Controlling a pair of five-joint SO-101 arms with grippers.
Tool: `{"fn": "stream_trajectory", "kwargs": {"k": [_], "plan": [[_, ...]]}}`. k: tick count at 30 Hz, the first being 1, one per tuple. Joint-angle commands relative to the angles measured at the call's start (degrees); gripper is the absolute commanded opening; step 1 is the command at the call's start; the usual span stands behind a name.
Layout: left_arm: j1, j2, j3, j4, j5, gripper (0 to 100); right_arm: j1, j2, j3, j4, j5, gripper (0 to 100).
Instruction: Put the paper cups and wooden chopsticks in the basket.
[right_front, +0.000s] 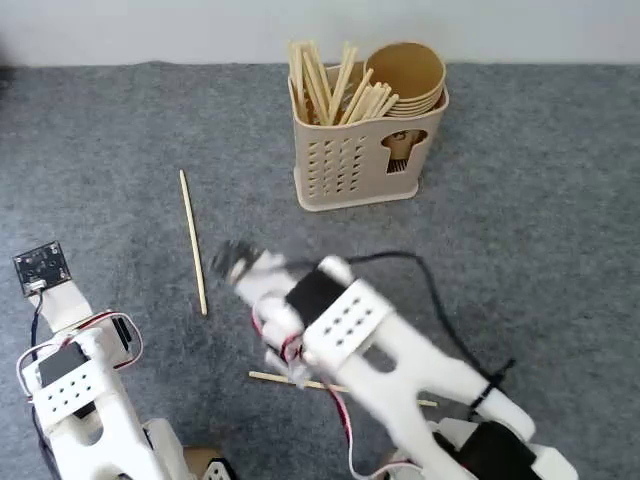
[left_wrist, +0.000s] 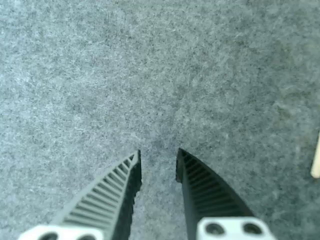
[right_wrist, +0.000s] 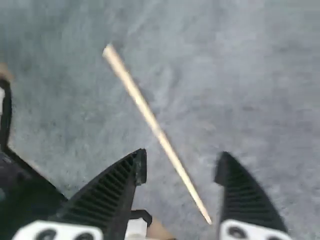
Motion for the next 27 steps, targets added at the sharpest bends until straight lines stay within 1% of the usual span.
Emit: {"fn": "stream_trajectory", "kwargs": {"k": [1,5,9,14,19,23,27], "plan": [[-0.2,0.1,-0.3,-1.0,-0.4,11,-5.0,0.4,6.3,-9.2,0.9,24.8],[-0.2,0.1,-0.3,-1.1,-0.4,11,-7.2,0.4,15.2,-22.5,1.2,18.6],[-0.2,0.1,-0.3,-1.1,-0.4,11,-7.5,0.4,19.3,-30.3,1.3,14.6],[-0.2,0.1,-0.3,-1.1,-0.4,11,-7.5,0.9,19.6,-32.1,1.3,14.7],[-0.3,0.1,-0.3,-1.1,-0.4,11,-6.8,7.6,19.3,-35.2,1.4,14.4],[-0.3,0.1,-0.3,-1.1,-0.4,11,-4.9,11.9,15.0,-33.0,1.4,14.3],[-0.3,0.1,-0.3,-1.1,-0.4,11,-4.5,14.8,14.4,-33.3,1.4,14.3]]}}
